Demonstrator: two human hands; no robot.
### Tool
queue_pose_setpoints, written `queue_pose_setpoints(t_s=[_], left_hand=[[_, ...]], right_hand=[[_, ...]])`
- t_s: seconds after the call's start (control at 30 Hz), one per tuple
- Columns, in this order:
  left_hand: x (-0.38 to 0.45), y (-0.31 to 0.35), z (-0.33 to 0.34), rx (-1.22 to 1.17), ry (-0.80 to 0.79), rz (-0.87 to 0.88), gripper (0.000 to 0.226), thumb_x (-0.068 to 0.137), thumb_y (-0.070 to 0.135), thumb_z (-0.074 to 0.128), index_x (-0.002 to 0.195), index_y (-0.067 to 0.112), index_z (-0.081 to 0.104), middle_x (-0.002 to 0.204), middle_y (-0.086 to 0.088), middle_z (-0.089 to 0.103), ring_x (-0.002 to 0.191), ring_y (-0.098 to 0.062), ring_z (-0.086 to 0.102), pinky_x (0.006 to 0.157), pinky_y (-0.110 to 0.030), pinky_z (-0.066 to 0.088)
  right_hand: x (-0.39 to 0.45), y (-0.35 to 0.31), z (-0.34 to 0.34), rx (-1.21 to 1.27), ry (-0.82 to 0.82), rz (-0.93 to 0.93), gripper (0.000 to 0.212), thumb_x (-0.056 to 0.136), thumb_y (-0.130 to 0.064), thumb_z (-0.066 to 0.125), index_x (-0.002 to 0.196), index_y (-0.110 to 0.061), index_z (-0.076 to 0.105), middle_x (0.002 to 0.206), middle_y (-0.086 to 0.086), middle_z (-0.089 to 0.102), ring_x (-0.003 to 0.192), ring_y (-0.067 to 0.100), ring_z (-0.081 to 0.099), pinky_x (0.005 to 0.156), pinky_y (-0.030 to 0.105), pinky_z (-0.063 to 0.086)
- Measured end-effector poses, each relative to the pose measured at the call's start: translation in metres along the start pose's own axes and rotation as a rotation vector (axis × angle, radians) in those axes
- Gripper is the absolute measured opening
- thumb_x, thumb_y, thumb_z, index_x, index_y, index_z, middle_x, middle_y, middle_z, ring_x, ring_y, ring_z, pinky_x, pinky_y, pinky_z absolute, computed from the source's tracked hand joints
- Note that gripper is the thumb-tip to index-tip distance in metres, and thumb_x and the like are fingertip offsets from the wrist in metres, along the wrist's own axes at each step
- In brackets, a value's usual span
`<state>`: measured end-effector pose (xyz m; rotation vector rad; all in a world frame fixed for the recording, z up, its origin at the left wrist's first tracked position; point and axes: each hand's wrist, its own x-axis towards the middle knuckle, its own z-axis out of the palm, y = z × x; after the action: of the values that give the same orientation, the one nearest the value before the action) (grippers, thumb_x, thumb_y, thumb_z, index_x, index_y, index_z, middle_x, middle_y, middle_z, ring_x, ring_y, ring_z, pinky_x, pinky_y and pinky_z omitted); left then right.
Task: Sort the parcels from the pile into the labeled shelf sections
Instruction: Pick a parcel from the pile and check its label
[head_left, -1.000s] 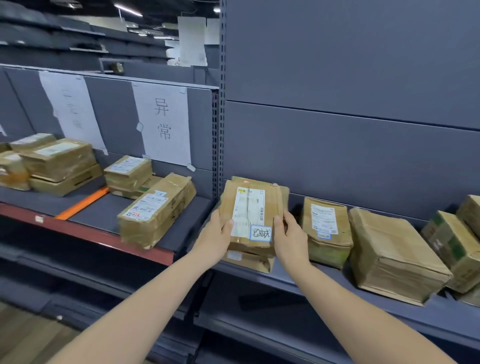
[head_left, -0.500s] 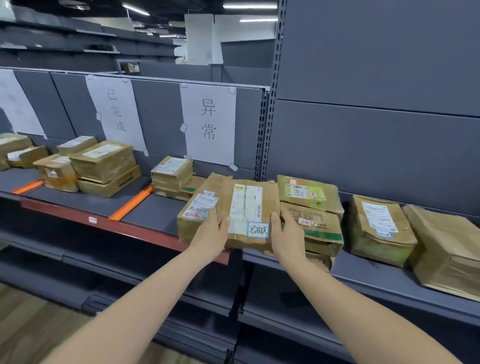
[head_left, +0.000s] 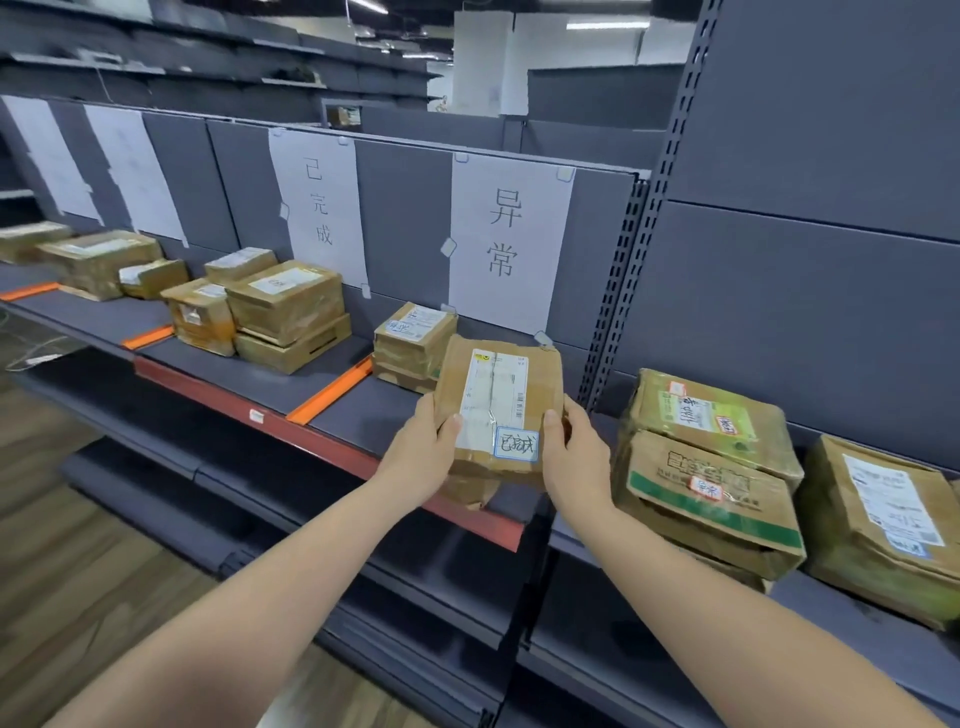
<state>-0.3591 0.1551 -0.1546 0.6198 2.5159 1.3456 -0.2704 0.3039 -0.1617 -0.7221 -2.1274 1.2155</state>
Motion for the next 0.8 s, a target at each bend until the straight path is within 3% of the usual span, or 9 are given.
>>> queue_pose_setpoints(t_s=[0.2,0.33,0.47,0.53,0.63,0.7,0.8], left_hand=[[0.026,-0.009,-0.015,-0.016,0.054,-0.026,0.040,0.103,0.035,0.035,0.142,0.024,0.030,0.133,0.002,0.056,0.108,-0.022,0.059,0.088,-0.039,0.052],[0.037,-0.020,-0.024,-0.043,0.095,-0.045,0.042,0.103,0.034,0.035,0.143,0.024,0.030,0.130,0.000,0.057,0.103,-0.021,0.058,0.079,-0.034,0.048],[0.048,-0.035,-0.042,-0.064,0.109,-0.050,0.043,0.103,0.032,0.035,0.144,0.024,0.029,0.130,0.001,0.057,0.096,-0.016,0.057,0.064,-0.025,0.047],[0.054,-0.043,-0.053,-0.079,0.120,-0.066,0.042,0.103,0.032,0.035,0.143,0.025,0.030,0.123,0.001,0.057,0.090,-0.020,0.061,0.057,-0.027,0.050],[0.064,-0.060,-0.074,-0.085,0.132,-0.082,0.040,0.103,0.032,0.035,0.142,0.024,0.030,0.122,0.001,0.058,0.084,-0.020,0.059,0.050,-0.024,0.043],[0.070,-0.073,-0.091,-0.067,0.125,-0.076,0.040,0.103,0.032,0.035,0.142,0.024,0.031,0.120,0.003,0.058,0.085,-0.019,0.058,0.052,-0.023,0.041],[0.078,-0.092,-0.125,-0.027,0.107,-0.071,0.040,0.103,0.033,0.034,0.142,0.023,0.030,0.123,0.001,0.057,0.097,-0.022,0.057,0.070,-0.033,0.050]], right_hand=[[0.031,-0.007,0.028,0.036,-0.059,-0.042,0.029,0.103,-0.029,0.039,0.128,-0.025,0.054,0.103,-0.009,0.059,0.097,0.012,0.055,0.083,0.028,0.041],[0.043,-0.009,0.049,0.038,-0.101,-0.025,0.026,0.102,-0.032,0.039,0.124,-0.030,0.054,0.094,-0.014,0.057,0.096,0.014,0.059,0.082,0.031,0.045],[0.051,-0.018,0.076,0.046,-0.134,-0.014,0.029,0.102,-0.035,0.038,0.126,-0.033,0.054,0.098,-0.014,0.060,0.097,0.013,0.061,0.084,0.034,0.052],[0.054,-0.024,0.091,0.047,-0.149,-0.013,0.024,0.102,-0.035,0.038,0.119,-0.035,0.054,0.100,-0.013,0.062,0.097,0.011,0.061,0.073,0.027,0.052],[0.055,-0.037,0.116,0.056,-0.167,-0.006,0.023,0.102,-0.035,0.036,0.117,-0.032,0.054,0.100,-0.016,0.062,0.091,0.003,0.061,0.055,0.010,0.045],[0.053,-0.046,0.138,0.037,-0.160,-0.007,0.016,0.103,-0.033,0.036,0.111,-0.037,0.049,0.093,-0.019,0.058,0.089,0.002,0.059,0.062,0.011,0.046],[0.048,-0.061,0.175,0.044,-0.130,-0.019,0.023,0.103,-0.032,0.037,0.120,-0.035,0.051,0.095,-0.019,0.058,0.098,0.010,0.060,0.082,0.030,0.050]])
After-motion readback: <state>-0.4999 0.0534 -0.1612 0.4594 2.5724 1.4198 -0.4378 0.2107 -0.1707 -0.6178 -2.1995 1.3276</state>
